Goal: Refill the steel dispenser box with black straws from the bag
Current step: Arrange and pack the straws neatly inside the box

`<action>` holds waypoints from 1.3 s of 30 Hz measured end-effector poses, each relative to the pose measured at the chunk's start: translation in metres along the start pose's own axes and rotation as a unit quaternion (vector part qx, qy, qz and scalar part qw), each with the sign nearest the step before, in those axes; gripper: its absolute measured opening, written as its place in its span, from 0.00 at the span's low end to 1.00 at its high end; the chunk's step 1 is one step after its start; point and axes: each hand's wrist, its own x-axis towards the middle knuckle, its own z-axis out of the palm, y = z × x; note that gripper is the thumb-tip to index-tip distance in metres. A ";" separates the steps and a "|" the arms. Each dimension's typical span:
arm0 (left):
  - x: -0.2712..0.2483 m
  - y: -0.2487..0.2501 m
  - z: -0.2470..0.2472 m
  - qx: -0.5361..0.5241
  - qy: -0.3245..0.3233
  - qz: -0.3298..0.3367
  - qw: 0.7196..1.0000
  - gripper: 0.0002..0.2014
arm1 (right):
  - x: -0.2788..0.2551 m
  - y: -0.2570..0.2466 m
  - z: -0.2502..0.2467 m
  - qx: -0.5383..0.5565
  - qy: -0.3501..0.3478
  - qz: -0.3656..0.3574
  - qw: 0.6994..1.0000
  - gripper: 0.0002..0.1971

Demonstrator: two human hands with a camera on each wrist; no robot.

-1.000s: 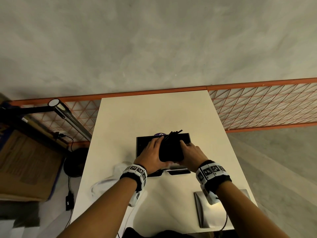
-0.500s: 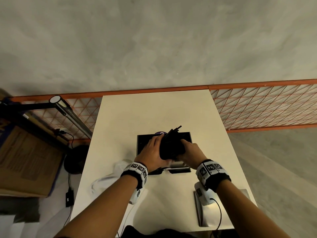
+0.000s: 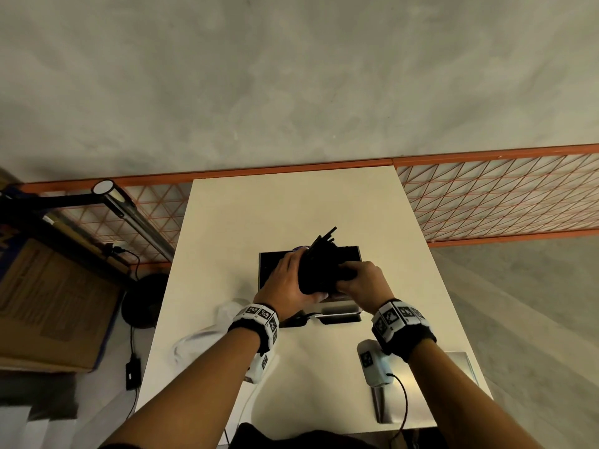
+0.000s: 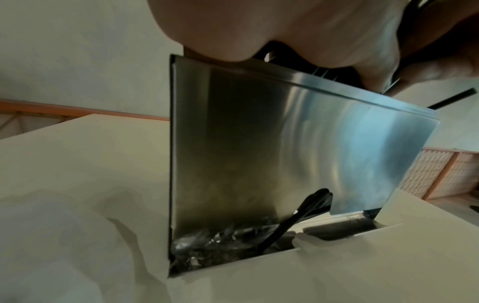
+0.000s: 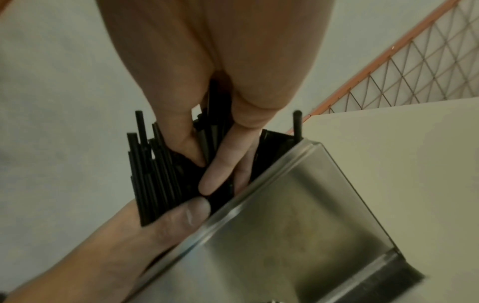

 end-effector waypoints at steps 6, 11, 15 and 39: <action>-0.001 -0.003 0.001 0.009 0.022 -0.005 1.000 0.57 | 0.005 -0.010 -0.019 0.203 -0.042 0.041 0.977 0.08; -0.001 -0.001 -0.001 0.014 0.027 0.004 1.000 0.52 | 0.013 -0.005 -0.007 0.229 -0.019 0.079 0.970 0.05; -0.002 -0.001 -0.002 0.013 0.030 0.008 0.999 0.49 | 0.014 -0.005 0.009 0.047 0.036 0.073 0.996 0.09; -0.001 -0.002 -0.001 -0.007 0.019 -0.014 1.000 0.47 | -0.024 0.026 -0.003 0.114 -0.108 -0.026 0.987 0.45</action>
